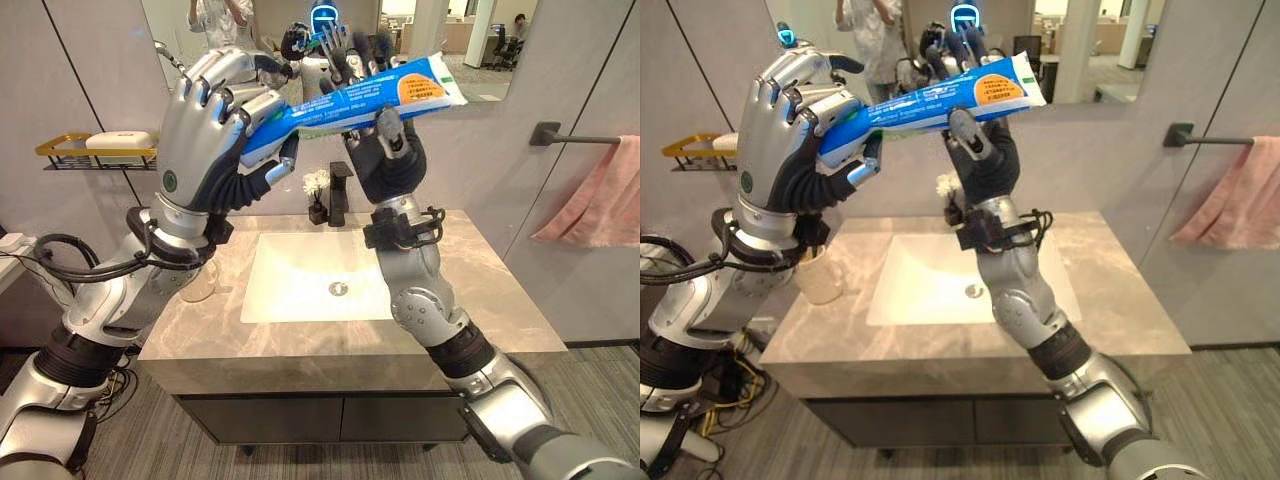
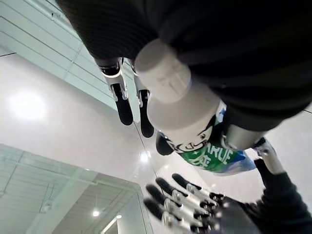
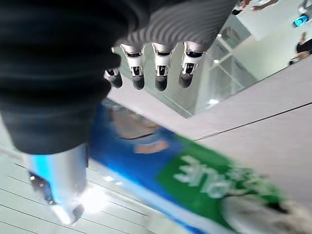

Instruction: Put brush and paste in cup on sink, flatten towel.

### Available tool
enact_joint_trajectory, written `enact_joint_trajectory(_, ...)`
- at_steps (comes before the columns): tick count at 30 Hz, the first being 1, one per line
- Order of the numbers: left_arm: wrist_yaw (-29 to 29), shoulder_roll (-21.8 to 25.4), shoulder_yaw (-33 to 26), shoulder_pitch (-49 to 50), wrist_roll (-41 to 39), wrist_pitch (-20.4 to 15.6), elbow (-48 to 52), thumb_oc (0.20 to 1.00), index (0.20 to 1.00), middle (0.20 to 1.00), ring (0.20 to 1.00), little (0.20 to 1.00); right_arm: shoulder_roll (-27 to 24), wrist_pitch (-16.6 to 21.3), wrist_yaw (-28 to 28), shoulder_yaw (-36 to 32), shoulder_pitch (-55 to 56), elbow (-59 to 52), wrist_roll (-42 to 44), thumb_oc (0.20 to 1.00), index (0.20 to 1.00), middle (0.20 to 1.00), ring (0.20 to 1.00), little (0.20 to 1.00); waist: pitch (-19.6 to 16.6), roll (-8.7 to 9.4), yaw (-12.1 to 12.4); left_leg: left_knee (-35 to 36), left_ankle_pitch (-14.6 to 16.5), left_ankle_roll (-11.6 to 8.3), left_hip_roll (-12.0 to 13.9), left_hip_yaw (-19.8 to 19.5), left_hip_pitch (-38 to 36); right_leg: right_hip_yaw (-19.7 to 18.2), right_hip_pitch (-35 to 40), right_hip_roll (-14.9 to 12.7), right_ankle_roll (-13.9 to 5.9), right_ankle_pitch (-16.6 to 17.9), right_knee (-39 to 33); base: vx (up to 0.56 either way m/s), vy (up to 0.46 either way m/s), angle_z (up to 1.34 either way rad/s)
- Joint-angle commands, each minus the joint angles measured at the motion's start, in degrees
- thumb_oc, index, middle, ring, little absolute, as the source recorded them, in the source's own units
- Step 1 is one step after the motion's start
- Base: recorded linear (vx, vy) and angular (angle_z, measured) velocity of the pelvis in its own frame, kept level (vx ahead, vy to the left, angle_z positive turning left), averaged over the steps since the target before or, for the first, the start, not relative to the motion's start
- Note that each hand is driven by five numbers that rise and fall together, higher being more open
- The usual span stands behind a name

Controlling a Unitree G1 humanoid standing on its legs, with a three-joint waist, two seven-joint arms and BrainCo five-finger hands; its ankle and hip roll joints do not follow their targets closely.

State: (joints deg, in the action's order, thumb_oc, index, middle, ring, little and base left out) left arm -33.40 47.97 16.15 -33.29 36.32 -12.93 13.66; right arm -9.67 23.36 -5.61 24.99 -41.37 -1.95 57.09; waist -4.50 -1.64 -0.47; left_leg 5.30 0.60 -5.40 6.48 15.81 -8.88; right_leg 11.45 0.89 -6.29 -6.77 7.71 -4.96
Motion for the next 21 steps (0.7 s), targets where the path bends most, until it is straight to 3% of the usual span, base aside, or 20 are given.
enact_joint_trajectory(1,-2.4,1.6,-2.7,-2.6,-2.7,0.5,1.5,0.200,0.200,0.200,0.200,0.200,4.3,5.1,-0.1,-3.6,-7.6,-1.8,-0.2,1.000,1.000,1.000,1.000,1.000,-1.2,3.75,1.2,-0.3,-0.3,0.31,0.2,-1.0,0.2,-1.1,3.9,-5.8,-4.31,-0.8,0.0,0.00,0.000,0.00)
enact_joint_trajectory(6,-2.3,-0.2,-2.1,-1.9,-3.4,0.0,1.2,0.200,0.200,0.200,0.200,0.200,6.8,6.5,1.9,-2.9,-6.3,-2.8,3.8,1.000,1.000,1.000,1.000,1.000,-1.3,3.65,1.6,-0.3,-0.4,0.31,0.2,-1.3,0.4,-0.8,4.1,-5.7,-4.16,-0.8,0.0,0.00,0.000,0.00)
enact_joint_trajectory(7,-2.3,-0.5,-1.8,-1.9,-3.6,-0.1,1.0,0.200,0.200,0.200,0.200,0.200,6.7,6.4,2.0,-2.5,-6.2,-3.0,3.8,0.956,0.956,0.956,0.956,0.956,-1.3,3.62,1.6,-0.3,-0.4,0.33,0.2,-1.5,0.4,-0.8,4.1,-5.6,-4.12,-0.9,0.0,0.00,0.000,0.00)
enact_joint_trajectory(8,-2.2,-0.6,-1.8,-1.9,-3.7,-0.1,1.0,0.200,0.200,0.200,0.200,0.200,6.6,6.1,2.2,-2.2,-6.1,-3.3,3.9,0.567,0.567,0.567,0.567,0.567,-1.3,3.60,1.6,-0.3,-0.4,0.33,0.2,-1.5,0.5,-0.8,4.1,-5.6,-4.11,-0.8,0.0,0.00,0.000,0.00)
enact_joint_trajectory(9,-2.0,-0.8,-1.7,-1.6,-3.8,-0.2,0.9,0.200,0.200,0.200,0.200,0.200,6.6,5.8,2.4,-2.0,-5.9,-3.4,3.9,0.373,0.373,0.373,0.373,0.373,-1.3,3.58,1.6,-0.3,-0.5,0.32,0.2,-1.6,0.5,-0.7,4.1,-5.6,-4.08,-0.8,0.0,0.00,0.000,0.00)
enact_joint_trajectory(10,-1.8,-0.9,-1.7,-1.6,-3.9,-0.2,0.9,0.200,0.200,0.200,0.200,0.200,6.6,5.6,2.7,-1.7,-5.7,-3.5,4.0,0.285,0.285,0.285,0.285,0.285,-1.4,3.52,1.6,-0.3,-0.5,0.31,0.1,-1.6,0.6,-0.7,4.0,-5.6,-4.06,-0.8,0.0,0.00,0.000,0.00)
enact_joint_trajectory(13,-1.7,-1.1,-1.6,-1.4,-4.0,-0.2,0.6,0.200,0.200,0.200,0.200,0.200,6.8,5.7,2.8,-1.3,-5.4,-3.4,4.4,0.319,0.319,0.319,0.319,0.319,-1.4,3.49,1.7,-0.3,-0.5,0.27,0.2,-1.7,0.7,-0.7,3.9,-5.6,-4.06,-0.8,0.0,0.00,0.000,0.00)
enact_joint_trajectory(15,-1.6,-1.5,-1.6,-1.2,-4.2,-0.2,0.5,0.200,0.200,0.200,0.200,0.200,7.0,5.6,2.9,-0.8,-5.1,-3.4,4.7,0.300,0.300,0.300,0.300,0.300,-1.5,3.42,1.6,-0.3,-0.6,0.25,0.1,-1.7,0.9,-0.6,3.7,-5.6,-4.03,-0.7,0.0,0.00,0.000,0.00)
enact_joint_trajectory(18,-1.7,-2.0,-1.3,-1.5,-4.6,0.0,0.3,0.200,0.200,0.200,0.200,0.200,7.1,5.5,2.6,-0.3,-4.8,-3.3,4.6,0.200,0.200,0.200,0.200,0.200,-1.4,3.42,1.5,-0.3,-0.6,0.25,0.1,-1.7,1.0,-0.7,3.6,-5.6,-3.99,-0.6,0.0,0.00,0.000,0.00)
enact_joint_trajectory(21,-1.8,-2.5,-1.1,-1.8,-4.5,0.0,0.2,0.200,0.200,0.200,0.200,0.200,7.4,5.5,2.4,-0.1,-4.7,-3.2,4.7,0.200,0.200,0.200,0.200,0.200,-1.4,3.42,1.5,-0.3,-0.5,0.25,0.2,-1.8,0.9,-0.7,3.5,-5.6,-3.97,-0.6,0.0,0.00,0.000,0.00)
